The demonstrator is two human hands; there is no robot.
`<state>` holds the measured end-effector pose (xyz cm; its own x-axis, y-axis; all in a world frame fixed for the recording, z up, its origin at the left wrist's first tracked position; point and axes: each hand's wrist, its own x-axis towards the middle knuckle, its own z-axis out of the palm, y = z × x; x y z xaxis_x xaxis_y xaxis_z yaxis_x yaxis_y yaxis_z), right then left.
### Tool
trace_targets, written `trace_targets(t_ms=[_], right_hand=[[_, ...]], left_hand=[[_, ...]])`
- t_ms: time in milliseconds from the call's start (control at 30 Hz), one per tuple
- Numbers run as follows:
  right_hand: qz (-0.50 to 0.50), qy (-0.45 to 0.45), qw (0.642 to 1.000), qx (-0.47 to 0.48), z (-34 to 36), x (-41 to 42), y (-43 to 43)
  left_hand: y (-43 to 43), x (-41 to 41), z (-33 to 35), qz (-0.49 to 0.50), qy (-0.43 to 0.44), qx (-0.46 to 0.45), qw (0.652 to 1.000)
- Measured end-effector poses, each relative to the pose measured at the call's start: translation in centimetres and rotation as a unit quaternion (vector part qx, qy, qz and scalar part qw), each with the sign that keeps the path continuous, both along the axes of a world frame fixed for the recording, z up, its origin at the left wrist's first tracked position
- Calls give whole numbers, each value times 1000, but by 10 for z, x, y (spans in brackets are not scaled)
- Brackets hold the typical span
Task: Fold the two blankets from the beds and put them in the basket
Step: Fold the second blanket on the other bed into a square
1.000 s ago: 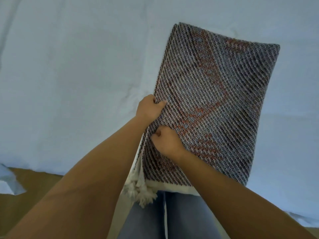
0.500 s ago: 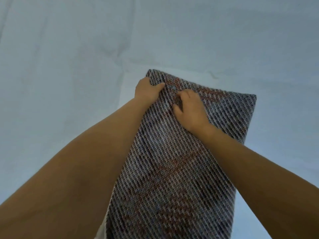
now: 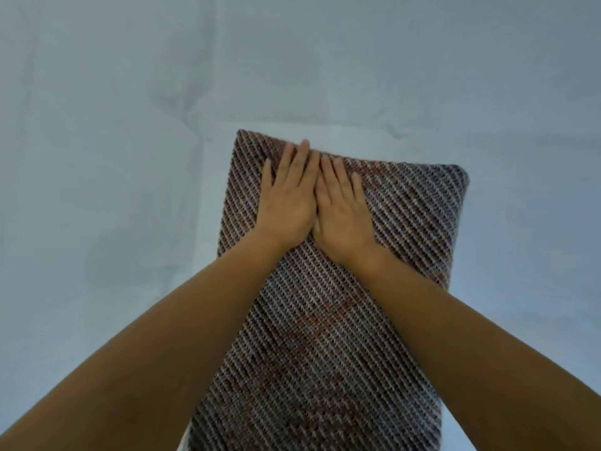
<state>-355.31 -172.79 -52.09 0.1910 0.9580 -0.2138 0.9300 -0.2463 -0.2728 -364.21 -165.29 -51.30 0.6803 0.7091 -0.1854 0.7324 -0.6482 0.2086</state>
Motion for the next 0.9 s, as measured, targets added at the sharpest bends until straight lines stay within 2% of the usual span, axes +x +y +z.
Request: trace_targets(t_ms=[100,300,400,467,533,633,733,800,900], right_hand=[[-9,-35,999,-40,-18,24,-20],[-121,-60,991,-10,-39,86,-65],[-146,-64,987,7,-41,88,-62],[-139,-61,988,-11,-33,99,-58],[-119,-61,990,-48,-20,116,-51],[-93,-97,976,-173,3,137,-21],[-50,-131,955,-262,26,134,4],[-37,-146,960,-237,37,125,6],[-55,-168,974,-143,48,113,-18]], left_hand=[[0,-20,-27,-11,42,-25,999],[9,-22,-61,9,10,8,1000],[19,-20,-56,8,-2,16,1000],[35,-16,-45,-7,31,15,999],[59,-11,-30,-53,99,-19,994],[93,1,1,-138,205,-46,968],[100,12,28,-191,235,-23,953],[98,12,41,-183,204,-20,962],[87,-8,59,-142,164,10,976]])
